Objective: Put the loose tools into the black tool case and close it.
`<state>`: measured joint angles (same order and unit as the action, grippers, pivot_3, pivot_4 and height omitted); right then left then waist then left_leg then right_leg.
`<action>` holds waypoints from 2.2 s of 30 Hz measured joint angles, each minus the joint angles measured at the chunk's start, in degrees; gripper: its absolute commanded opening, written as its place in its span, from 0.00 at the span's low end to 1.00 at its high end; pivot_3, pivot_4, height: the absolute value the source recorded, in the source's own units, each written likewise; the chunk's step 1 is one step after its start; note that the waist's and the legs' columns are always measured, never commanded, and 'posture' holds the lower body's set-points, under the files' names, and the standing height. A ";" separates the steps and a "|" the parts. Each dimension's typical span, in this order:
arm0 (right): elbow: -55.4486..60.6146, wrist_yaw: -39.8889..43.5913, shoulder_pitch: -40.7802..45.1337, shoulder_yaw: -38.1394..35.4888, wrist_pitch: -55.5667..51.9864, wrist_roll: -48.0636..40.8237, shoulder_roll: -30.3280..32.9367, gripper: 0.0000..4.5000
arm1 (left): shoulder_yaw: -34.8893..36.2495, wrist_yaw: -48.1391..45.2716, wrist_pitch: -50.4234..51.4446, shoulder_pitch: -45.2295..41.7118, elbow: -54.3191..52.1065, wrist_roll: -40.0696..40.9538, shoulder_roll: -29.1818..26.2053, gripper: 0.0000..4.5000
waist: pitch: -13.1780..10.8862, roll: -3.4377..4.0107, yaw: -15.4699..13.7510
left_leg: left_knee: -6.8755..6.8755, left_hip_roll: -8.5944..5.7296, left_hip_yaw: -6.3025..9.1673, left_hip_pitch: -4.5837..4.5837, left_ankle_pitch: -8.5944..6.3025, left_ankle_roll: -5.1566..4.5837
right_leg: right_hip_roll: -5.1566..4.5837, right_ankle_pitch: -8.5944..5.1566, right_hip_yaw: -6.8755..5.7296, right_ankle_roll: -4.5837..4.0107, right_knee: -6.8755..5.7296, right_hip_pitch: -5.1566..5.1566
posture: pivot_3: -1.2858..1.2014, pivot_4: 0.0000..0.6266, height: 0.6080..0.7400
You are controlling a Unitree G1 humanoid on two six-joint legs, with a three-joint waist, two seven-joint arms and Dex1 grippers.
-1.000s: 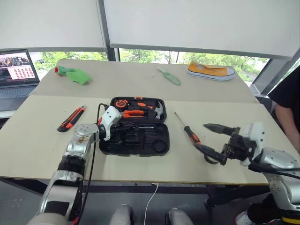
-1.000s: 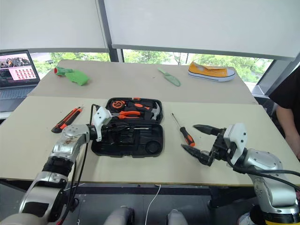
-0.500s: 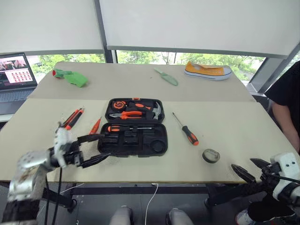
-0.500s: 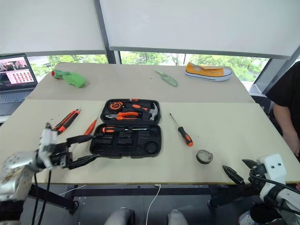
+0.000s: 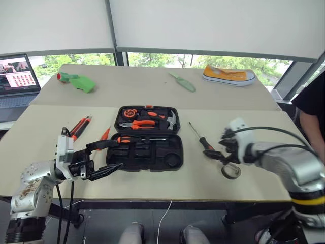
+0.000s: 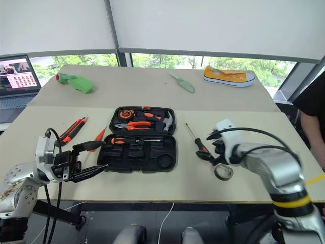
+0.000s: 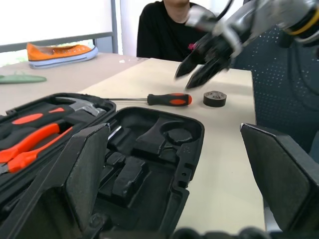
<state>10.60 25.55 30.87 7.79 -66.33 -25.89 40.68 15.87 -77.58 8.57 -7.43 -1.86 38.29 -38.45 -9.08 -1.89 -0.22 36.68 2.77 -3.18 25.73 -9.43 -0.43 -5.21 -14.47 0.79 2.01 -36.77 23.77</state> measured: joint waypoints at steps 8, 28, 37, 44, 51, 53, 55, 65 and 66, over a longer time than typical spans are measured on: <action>-5.69 -1.58 2.25 2.68 3.23 5.57 -4.22 0.29 | -0.20 0.05 -1.17 1.27 -1.70 -0.15 -0.15 1.00 | 0.02 -0.03 0.19 | 0.23 0.05 -0.02 0.29 0.15 0.02 | 0.04 0.19 0.01 0.08 -0.14 0.34 | 0.52 0.24 1.00; -23.89 33.55 22.27 19.77 56.24 24.50 -10.54 0.23 | 6.77 15.82 -6.12 12.64 -3.74 -5.66 3.31 1.00 | -0.05 0.01 1.91 | 0.05 0.43 -0.12 -0.06 0.27 0.02 | 0.44 0.33 0.15 -0.27 -0.28 0.35 | 0.52 0.24 1.00; -36.98 34.15 27.75 24.78 54.92 33.92 -17.77 0.23 | 7.08 15.72 -7.10 14.26 -4.09 -5.31 3.64 1.00 | -0.06 0.02 0.91 | 0.05 0.33 -0.19 0.00 0.27 0.07 | 0.25 0.35 0.05 -0.29 -0.28 0.42 | 0.52 0.24 1.00; -38.79 35.88 28.13 24.90 52.40 36.21 -19.84 0.23 | 6.93 15.66 -7.08 13.58 -4.17 -4.92 3.60 1.00 | -0.06 0.03 1.26 | -0.01 0.36 -0.21 -0.04 0.27 0.07 | 0.28 0.36 0.05 -0.34 -0.35 0.46 | 0.52 0.24 1.00; -38.62 35.55 28.12 23.71 49.71 36.97 -20.20 0.65 | 6.92 15.66 -7.07 12.74 -4.17 -4.90 3.46 1.00 | -0.06 0.03 1.12 | -0.01 0.35 -0.22 -0.08 0.28 0.08 | 0.27 0.37 0.04 -0.34 -0.34 0.41 | 0.52 0.24 1.00; -38.08 36.73 28.07 22.24 50.96 35.86 -19.56 0.81 | 6.91 15.66 -7.07 12.64 -4.16 -4.91 3.46 1.00 | -0.06 0.04 1.04 | -0.01 0.34 -0.22 -0.04 0.27 0.08 | 0.26 0.36 0.04 -0.33 -0.32 0.43 | 0.52 0.24 1.00; -35.50 40.71 28.03 19.88 53.22 32.55 -18.43 0.81 | 6.89 15.67 -7.07 12.38 -4.08 -4.91 3.44 1.00 | -0.06 0.04 1.07 | -0.02 0.34 -0.21 -0.01 0.27 0.08 | 0.26 0.37 0.04 -0.32 -0.32 0.45 | 0.52 0.24 1.00; -38.57 40.81 26.28 11.43 60.46 22.97 -26.78 0.26 | 6.65 15.90 -7.08 11.76 -3.92 -4.97 3.46 1.00 | -0.06 0.03 1.49 | -0.07 0.53 -0.23 -0.16 0.27 0.09 | 0.44 0.42 0.04 -0.43 -0.33 0.38 | 0.52 0.24 1.00; -40.70 39.61 25.65 11.44 61.05 23.25 -28.15 0.18 | 6.62 16.06 -7.08 11.80 -3.90 -5.00 3.47 1.00 | -0.06 0.03 1.51 | -0.07 0.54 -0.25 -0.15 0.27 0.10 | 0.44 0.43 0.05 -0.44 -0.33 0.40 | 0.52 0.24 1.00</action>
<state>-30.09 65.16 56.52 19.23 -5.29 -2.64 12.53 22.49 -61.52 1.49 4.38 -5.76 33.29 -34.98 -9.13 -1.85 1.28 36.61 3.31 -3.43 25.58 -9.16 -0.33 -4.77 -14.04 0.84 1.57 -37.09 24.17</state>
